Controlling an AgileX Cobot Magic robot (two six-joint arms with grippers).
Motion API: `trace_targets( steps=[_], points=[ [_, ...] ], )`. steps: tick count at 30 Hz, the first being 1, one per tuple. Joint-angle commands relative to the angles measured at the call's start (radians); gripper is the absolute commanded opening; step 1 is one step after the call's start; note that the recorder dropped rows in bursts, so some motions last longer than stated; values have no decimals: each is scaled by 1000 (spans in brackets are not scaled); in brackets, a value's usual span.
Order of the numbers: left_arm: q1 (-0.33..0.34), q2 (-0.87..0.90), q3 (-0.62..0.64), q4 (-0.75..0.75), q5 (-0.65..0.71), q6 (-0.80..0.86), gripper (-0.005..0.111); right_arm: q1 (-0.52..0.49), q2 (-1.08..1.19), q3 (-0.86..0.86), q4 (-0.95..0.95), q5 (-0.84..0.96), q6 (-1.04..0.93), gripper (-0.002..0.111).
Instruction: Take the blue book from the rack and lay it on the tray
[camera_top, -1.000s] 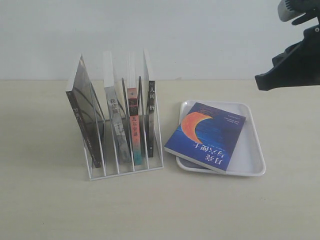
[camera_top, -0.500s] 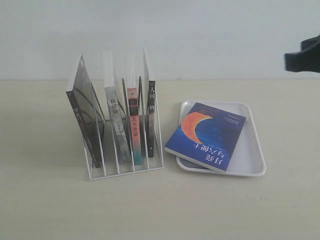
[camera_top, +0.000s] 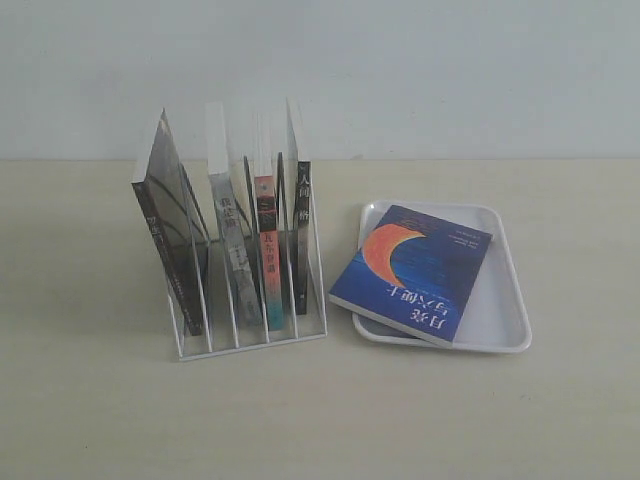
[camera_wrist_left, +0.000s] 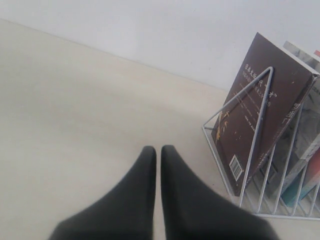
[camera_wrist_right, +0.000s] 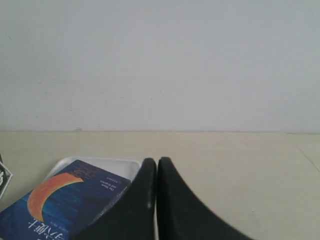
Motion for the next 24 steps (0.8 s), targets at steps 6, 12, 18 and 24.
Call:
trace_targets(
  steps=[6,12,18,24],
  points=[
    [1,-3,3,0,-11,2,4,-3,-246,203,4,-27,2,0],
    [1,-3,3,0,-11,2,4,-1,-321,239,4,-30,2,0],
    [1,-3,3,0,-11,2,4,7,-321,239,0,-23,-1,0],
    [1,-3,3,0,-11,2,4,58,-321,239,0,79,-1,0]
  ],
)
